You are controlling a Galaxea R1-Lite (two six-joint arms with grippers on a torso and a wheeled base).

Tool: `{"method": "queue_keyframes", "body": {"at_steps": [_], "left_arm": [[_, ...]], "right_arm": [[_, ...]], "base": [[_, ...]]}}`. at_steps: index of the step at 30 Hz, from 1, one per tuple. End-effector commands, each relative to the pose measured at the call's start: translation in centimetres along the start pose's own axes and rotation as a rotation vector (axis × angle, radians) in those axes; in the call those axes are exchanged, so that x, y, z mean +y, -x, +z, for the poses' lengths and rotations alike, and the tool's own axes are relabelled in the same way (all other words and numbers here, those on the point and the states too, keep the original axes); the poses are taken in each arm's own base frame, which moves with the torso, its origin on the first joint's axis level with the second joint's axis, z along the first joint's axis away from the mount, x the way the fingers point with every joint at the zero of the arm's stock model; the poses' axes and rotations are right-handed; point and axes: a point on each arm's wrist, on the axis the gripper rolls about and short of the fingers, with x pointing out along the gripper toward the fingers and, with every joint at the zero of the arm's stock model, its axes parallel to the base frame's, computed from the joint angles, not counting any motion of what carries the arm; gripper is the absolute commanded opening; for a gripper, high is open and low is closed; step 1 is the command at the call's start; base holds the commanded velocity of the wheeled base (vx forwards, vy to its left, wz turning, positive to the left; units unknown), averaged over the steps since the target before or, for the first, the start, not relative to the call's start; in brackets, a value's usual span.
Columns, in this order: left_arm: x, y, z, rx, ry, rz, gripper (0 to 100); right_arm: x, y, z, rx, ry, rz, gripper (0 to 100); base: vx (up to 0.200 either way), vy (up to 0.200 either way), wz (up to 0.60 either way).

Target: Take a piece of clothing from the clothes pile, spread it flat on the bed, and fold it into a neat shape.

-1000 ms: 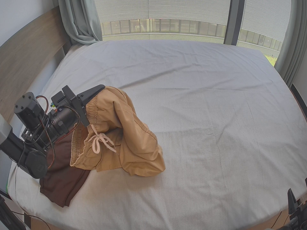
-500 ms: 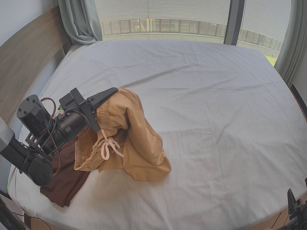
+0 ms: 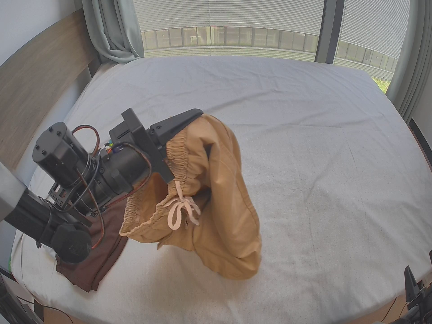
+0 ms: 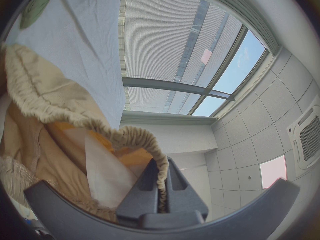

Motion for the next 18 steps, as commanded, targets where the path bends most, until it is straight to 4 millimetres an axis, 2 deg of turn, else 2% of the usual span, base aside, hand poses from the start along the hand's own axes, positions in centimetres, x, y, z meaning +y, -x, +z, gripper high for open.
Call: {"method": "queue_keyframes", "body": {"at_steps": [1,8,14,18], "left_arm": [[0.7,-1.3,-0.9,0.040,0.015,-0.004,0],[2.3,-3.5,-3.3,0.121,0.049,-0.005,0],[3.3,-5.1,-4.0,0.154,0.059,-0.017,0],[4.2,-7.0,-5.4,0.202,0.072,-0.040,0]], "right_arm": [[0.0,0.0,-0.4,-0.002,0.000,0.000,100],[0.0,0.0,-0.5,0.000,0.002,0.001,100],[0.0,0.0,-0.5,0.000,0.002,0.001,100],[0.0,0.0,-0.5,0.000,0.002,0.001,100]], "base": [[0.000,0.000,0.00],[0.000,0.000,0.00],[0.000,0.000,0.00],[0.000,0.000,0.00]]}}
